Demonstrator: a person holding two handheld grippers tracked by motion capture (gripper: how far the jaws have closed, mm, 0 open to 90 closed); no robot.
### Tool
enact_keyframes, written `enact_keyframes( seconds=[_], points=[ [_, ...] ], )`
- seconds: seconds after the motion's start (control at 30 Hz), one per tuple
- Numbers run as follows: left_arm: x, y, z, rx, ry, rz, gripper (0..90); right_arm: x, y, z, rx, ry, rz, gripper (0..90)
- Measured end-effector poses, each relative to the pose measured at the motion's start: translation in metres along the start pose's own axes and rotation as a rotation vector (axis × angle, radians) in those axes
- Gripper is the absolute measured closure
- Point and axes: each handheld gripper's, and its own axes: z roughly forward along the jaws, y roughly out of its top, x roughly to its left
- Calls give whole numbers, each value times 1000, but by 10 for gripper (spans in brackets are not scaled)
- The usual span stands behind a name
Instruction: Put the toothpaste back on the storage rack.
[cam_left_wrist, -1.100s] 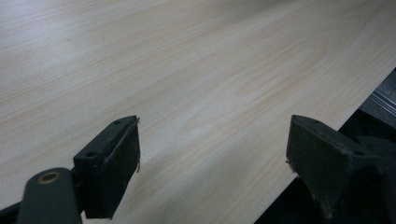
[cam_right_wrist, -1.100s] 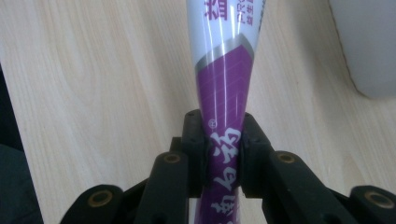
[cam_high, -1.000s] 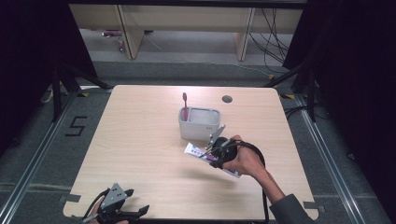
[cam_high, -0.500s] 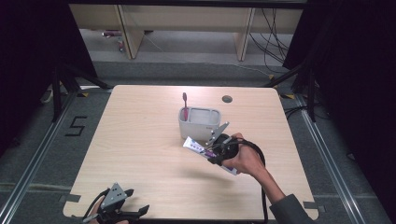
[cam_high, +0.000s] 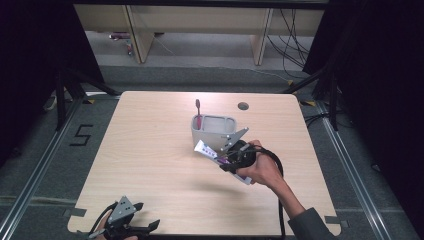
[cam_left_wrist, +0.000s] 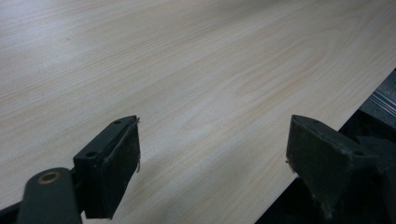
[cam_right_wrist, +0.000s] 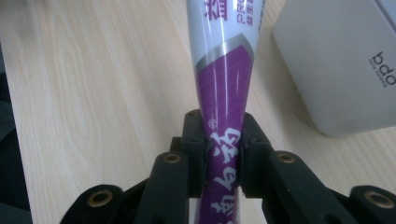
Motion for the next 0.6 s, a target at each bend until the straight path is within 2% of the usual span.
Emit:
enact_keyframes(
  seconds=[0.07,0.1,0.13,0.3,0.33,0.37,0.4,0.43,0.47,0.53,0.6],
  points=[
    [0,0,0,-1,0,0,170,-1,1,-1,-12,-9,-1,764],
    [-1,0,1,-19,1,-21,170,-1,1,-1,-19,-5,-8,764],
    [0,0,0,-6,1,-6,170,-2,2,-1,-28,-6,-12,764],
    [0,0,0,-1,0,-1,170,0,4,-4,-34,-6,26,764],
    [0,0,0,-1,0,0,170,0,5,-4,-49,-10,19,764],
    [-1,0,1,-8,0,-10,170,1,5,-5,-48,-4,36,764],
    [-1,0,1,-18,1,-21,170,-2,6,-5,-63,-5,9,764],
    [-1,0,1,-17,1,-20,170,0,6,-5,-63,-5,50,764],
    [-1,0,1,-18,1,-20,170,-2,6,-6,-70,-3,30,764],
    [-1,0,1,-18,1,-21,170,-2,7,-6,-88,-9,24,764],
    [-1,0,1,-19,1,-23,170,-3,7,-6,-91,-6,41,764]
  ],
)
